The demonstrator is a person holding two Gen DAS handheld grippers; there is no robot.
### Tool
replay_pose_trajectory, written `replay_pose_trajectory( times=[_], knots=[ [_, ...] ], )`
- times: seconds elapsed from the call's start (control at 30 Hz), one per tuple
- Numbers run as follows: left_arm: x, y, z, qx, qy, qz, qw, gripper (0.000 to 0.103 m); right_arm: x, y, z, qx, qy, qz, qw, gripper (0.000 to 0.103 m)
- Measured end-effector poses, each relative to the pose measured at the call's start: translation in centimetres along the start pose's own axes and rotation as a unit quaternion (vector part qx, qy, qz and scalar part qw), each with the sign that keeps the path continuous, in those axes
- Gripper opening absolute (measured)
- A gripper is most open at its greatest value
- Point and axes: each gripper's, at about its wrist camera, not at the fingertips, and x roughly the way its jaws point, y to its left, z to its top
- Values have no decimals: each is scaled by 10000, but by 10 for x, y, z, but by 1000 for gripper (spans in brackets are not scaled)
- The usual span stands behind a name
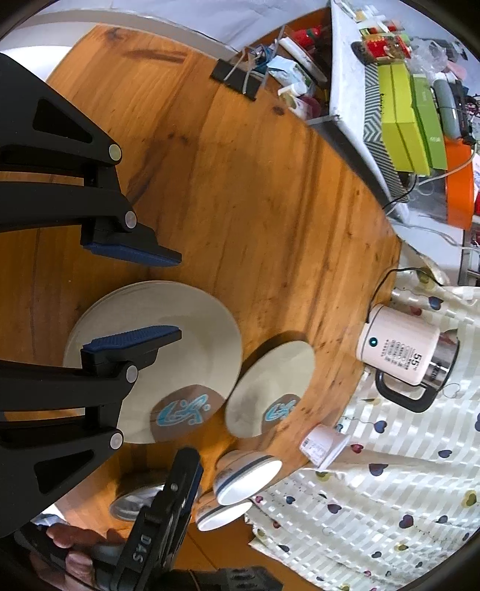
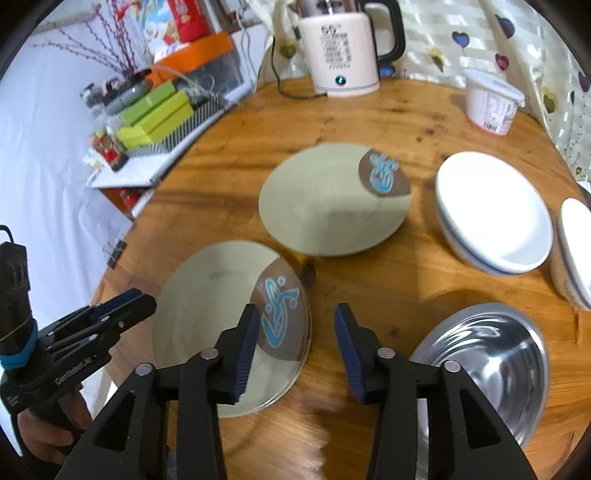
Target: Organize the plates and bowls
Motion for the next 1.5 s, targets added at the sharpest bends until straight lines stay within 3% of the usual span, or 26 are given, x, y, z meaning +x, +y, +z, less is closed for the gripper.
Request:
replay_pose_trajectory(
  times=[0.33, 0.87, 1.5],
  knots=[
    [-4, -15, 16, 271, -114, -79, 9995, 34, -25, -15, 5, 434, -427, 122, 9981, 48],
    [2, -33, 34, 521, -127, -173, 9984, 34, -24, -23, 7, 599, -372, 101, 9975, 48],
    [39, -43, 75, 671, 127, -541, 9962, 34, 1, -41, 25, 1134, -219, 25, 9933, 48]
  ],
)
